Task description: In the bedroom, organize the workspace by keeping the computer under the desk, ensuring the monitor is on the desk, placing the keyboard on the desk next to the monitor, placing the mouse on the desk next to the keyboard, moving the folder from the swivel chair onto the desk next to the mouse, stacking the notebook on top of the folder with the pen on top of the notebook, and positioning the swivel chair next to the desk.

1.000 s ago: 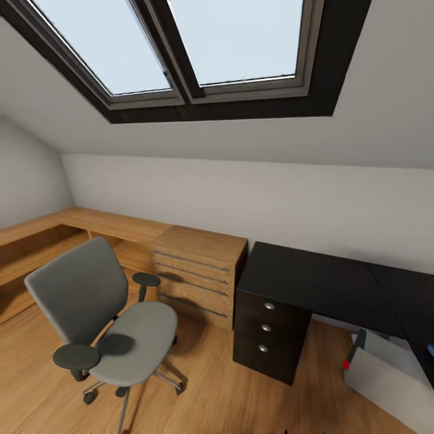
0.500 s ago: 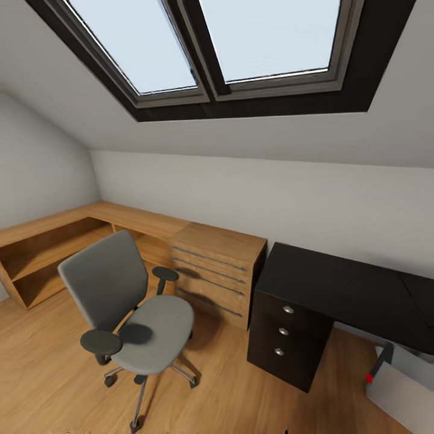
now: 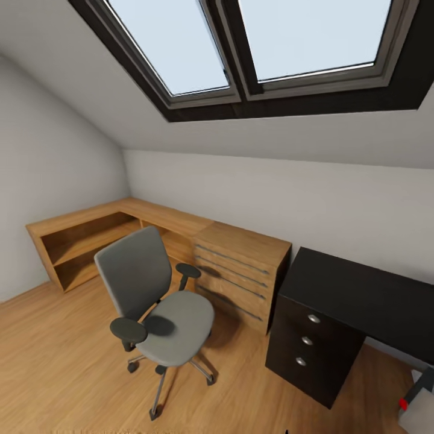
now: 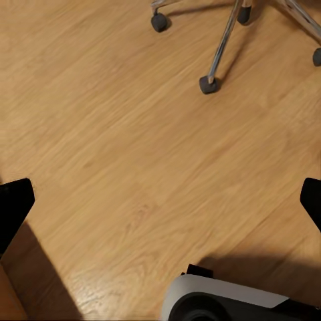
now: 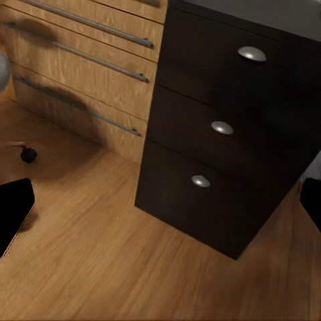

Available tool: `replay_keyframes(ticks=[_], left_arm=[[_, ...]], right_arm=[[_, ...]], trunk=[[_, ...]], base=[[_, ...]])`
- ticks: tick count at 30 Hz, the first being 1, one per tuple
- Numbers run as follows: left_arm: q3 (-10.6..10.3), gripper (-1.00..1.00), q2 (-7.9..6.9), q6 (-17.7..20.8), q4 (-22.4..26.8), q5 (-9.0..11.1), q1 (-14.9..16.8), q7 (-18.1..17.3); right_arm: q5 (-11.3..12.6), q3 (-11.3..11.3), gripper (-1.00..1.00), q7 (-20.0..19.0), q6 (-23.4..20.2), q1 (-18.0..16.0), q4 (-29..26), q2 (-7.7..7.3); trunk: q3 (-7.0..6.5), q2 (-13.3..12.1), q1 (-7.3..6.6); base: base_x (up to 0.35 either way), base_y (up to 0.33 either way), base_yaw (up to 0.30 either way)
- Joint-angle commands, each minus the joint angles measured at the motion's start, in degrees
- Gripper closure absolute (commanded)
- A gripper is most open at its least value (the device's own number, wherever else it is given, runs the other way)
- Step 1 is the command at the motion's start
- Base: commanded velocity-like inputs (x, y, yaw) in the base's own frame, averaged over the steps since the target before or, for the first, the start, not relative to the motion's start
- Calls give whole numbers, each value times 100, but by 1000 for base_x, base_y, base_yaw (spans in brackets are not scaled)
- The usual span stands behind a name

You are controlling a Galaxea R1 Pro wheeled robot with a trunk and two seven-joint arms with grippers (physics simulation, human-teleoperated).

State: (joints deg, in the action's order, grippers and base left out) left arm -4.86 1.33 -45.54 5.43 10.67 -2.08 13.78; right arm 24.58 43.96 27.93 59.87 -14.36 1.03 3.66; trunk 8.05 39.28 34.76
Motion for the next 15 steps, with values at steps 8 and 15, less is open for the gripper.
replay_keyframes(ticks=[8, 15], left_arm=[[-50, -100, 6, -7, 11, 50, -3, 6], [-51, -100, 8, -5, 11, 49, -3, 2]], right_arm=[[13, 47, -100, 29, 13, -5, 11, -2], [12, 48, -100, 29, 13, -5, 10, -5]], trunk=[[8, 7, 2], [8, 7, 2]], base=[[0, 0, 275], [0, 0, 276]])
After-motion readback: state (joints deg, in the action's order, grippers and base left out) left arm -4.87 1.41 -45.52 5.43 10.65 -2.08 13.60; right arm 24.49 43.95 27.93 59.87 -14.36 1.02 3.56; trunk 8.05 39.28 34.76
